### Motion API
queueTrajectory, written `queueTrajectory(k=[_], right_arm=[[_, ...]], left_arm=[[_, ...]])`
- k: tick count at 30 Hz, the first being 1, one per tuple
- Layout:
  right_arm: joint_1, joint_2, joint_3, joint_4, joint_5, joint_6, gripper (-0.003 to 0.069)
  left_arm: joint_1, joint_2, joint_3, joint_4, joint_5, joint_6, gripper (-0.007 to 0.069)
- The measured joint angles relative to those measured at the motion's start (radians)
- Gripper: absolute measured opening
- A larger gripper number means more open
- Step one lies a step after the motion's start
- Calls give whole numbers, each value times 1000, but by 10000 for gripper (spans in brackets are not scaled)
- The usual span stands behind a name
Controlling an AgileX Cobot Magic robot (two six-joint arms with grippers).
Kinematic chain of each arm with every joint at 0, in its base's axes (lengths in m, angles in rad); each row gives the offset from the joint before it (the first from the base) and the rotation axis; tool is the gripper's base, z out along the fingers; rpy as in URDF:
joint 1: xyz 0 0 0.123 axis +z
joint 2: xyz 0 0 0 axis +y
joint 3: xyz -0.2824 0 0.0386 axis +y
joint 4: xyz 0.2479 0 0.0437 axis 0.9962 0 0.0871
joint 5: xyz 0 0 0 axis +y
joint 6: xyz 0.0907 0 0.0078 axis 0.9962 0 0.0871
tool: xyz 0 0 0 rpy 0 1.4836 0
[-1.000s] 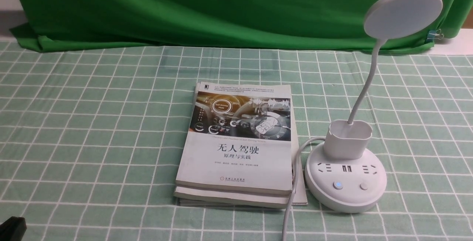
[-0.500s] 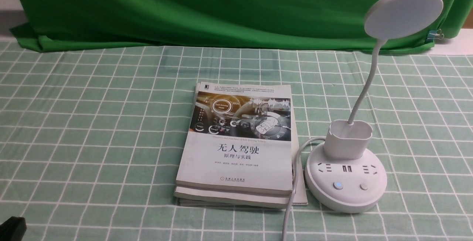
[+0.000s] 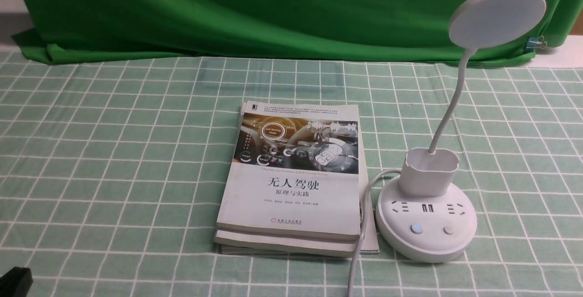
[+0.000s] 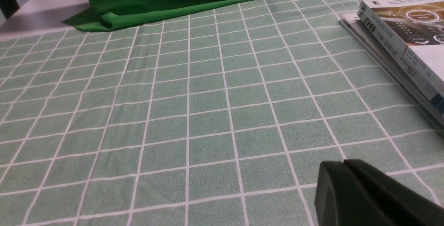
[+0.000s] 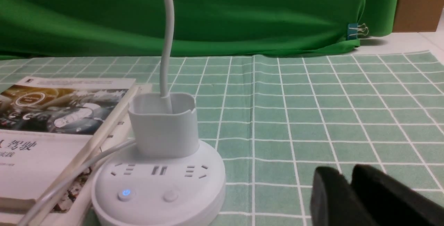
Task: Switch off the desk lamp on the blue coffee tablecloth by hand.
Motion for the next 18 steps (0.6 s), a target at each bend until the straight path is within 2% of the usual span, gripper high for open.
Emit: queueTrajectory(k=[18], right_arm=[[0,0,0,0,1,0,139]], left_arm=[[0,0,0,0,0,0,0]])
